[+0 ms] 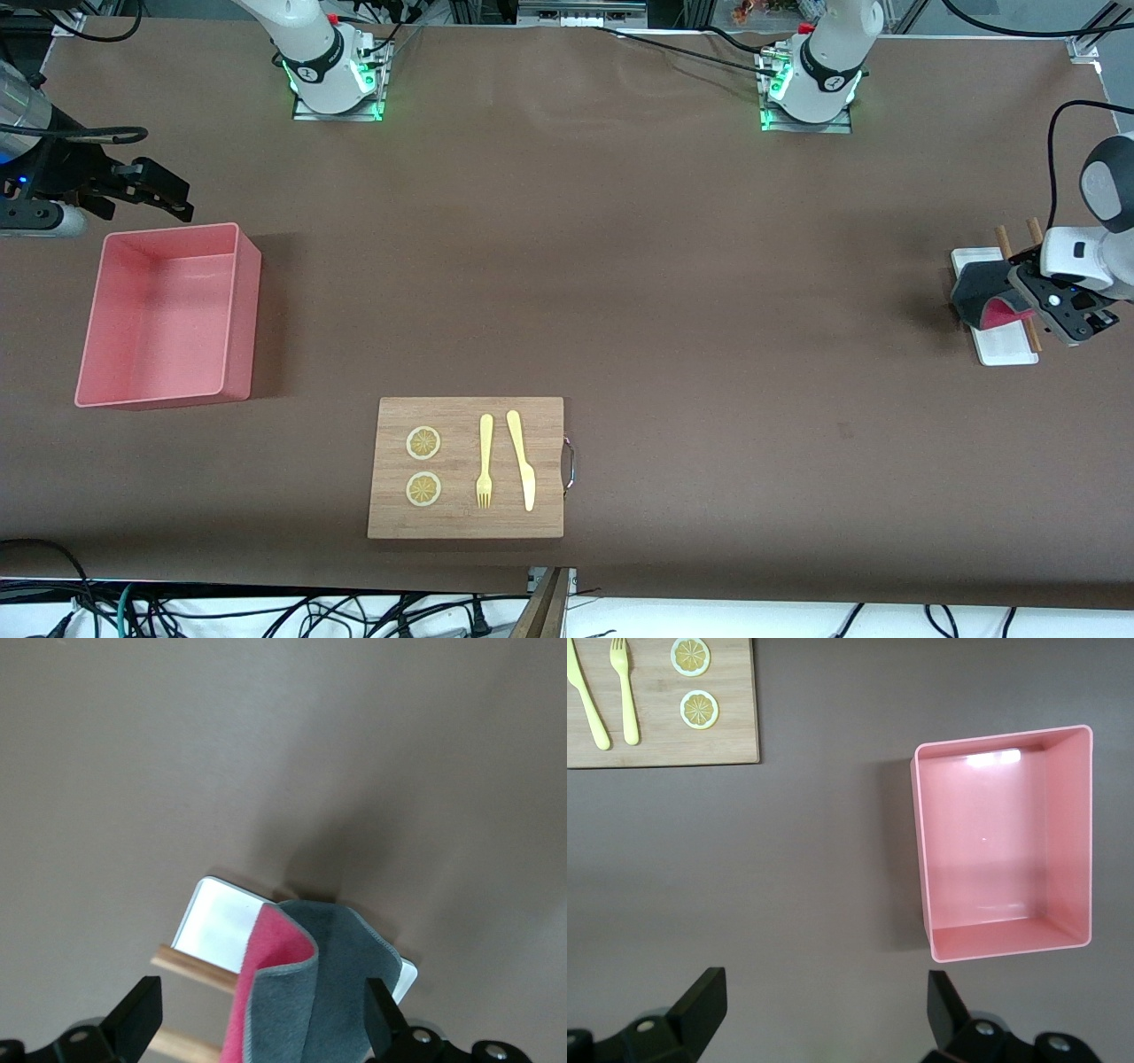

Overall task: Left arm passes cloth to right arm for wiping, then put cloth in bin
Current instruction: 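Lower the left gripper onto the pink-grey cloth and grasp it, then carry the cloth with the left gripper while the right gripper approaches, then grasp the hanging cloth with the right gripper beside the left gripper, then open the left gripper while the right gripper pulls the cloth away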

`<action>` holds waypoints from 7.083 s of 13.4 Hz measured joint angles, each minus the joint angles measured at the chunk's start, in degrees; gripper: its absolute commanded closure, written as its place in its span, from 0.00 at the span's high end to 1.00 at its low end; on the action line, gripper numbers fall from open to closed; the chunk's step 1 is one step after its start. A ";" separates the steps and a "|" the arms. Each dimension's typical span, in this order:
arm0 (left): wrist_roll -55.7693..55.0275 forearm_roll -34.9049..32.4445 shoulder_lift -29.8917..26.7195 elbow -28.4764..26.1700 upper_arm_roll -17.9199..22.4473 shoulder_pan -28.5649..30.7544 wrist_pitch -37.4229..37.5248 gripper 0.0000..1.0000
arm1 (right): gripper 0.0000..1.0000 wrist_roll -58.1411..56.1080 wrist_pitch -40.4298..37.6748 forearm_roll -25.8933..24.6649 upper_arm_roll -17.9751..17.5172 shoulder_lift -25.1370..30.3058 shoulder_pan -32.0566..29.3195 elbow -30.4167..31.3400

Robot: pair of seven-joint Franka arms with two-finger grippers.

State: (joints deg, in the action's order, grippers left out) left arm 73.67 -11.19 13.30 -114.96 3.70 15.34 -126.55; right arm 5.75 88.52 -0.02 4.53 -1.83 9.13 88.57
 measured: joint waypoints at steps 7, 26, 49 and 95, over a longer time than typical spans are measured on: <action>5.85 0.00 3.47 -3.94 -0.11 4.16 -5.89 0.23 | 1.00 -0.24 -0.77 0.00 -0.43 0.04 0.42 -0.04; -10.69 23.19 -1.21 18.02 -21.98 3.45 35.45 0.00 | 1.00 -85.68 0.40 46.29 -0.78 -11.16 -5.47 9.13; -49.95 54.66 2.24 20.48 -31.44 -31.10 -0.04 0.00 | 1.00 -112.20 27.89 84.97 -14.83 -17.13 4.03 21.45; -48.46 45.20 1.15 17.88 -29.95 -26.99 0.75 1.00 | 0.00 -117.56 36.08 82.04 -6.33 -11.11 7.69 25.47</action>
State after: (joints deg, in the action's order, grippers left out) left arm 25.21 34.02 14.45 -97.08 -26.25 -11.65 -125.81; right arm -111.80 124.60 82.03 -1.80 -12.94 16.82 114.03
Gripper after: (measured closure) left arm 0.313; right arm 0.982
